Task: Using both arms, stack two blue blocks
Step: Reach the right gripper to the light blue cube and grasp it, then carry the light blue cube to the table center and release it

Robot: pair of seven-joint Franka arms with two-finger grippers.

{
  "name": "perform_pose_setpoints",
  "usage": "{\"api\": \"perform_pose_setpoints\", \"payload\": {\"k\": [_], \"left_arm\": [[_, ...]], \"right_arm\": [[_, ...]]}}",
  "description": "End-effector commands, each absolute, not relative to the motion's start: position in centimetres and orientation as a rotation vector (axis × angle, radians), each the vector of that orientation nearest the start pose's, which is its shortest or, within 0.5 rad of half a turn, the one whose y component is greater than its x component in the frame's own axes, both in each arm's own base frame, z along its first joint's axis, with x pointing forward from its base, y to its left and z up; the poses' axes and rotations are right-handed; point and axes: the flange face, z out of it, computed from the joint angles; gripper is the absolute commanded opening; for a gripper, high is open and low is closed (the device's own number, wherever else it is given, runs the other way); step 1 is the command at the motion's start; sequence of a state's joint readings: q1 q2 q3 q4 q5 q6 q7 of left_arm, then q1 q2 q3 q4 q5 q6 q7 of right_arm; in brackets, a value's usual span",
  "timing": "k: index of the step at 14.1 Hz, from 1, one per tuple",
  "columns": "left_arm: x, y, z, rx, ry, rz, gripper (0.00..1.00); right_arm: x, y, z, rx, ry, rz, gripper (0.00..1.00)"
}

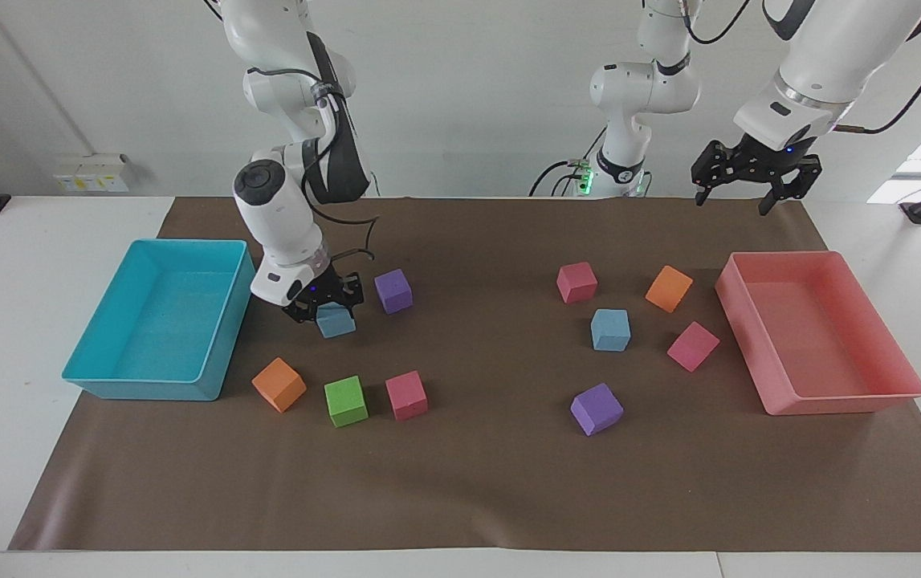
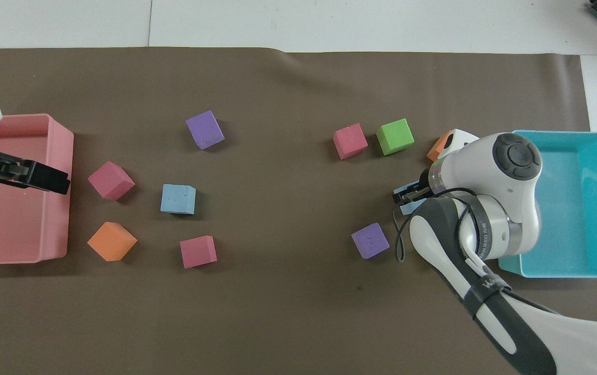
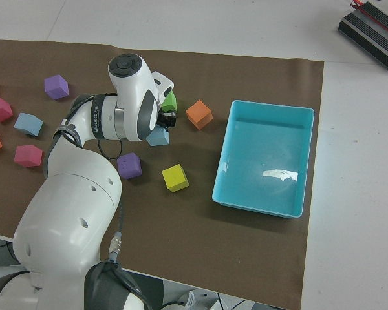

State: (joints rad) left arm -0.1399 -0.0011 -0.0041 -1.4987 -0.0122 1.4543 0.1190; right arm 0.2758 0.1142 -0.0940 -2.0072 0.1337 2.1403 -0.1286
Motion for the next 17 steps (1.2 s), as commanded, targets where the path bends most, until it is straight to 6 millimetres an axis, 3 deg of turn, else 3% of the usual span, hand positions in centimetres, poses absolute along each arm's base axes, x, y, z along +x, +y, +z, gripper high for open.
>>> {"api": "perform_pose_setpoints", "payload": {"k": [1,5,10,17], "left_arm": [[53.0,-7.9,64.8,-3.133,0.436,0.063,1.00],[53.0,-7.9,64.8,-3.133,0.436,0.063,1.00],[53.0,-7.9,64.8,-3.133,0.436,0.063,1.00],[52.9,-7.9,64.8,-3.134,0.434,0.068,1.00]], "right_arm": [[57.3,11.6,42.9,-3.045,-0.149,0.038,0.00],[57.6,14.2,43.8,-3.064,-0.123,0.009,0.00],[59.2,21.1,42.9,-3.070,-0.090,-0.005,0.00],[59.2,32.1,37.3,-3.089,0.038,0.009,0.00]]}}
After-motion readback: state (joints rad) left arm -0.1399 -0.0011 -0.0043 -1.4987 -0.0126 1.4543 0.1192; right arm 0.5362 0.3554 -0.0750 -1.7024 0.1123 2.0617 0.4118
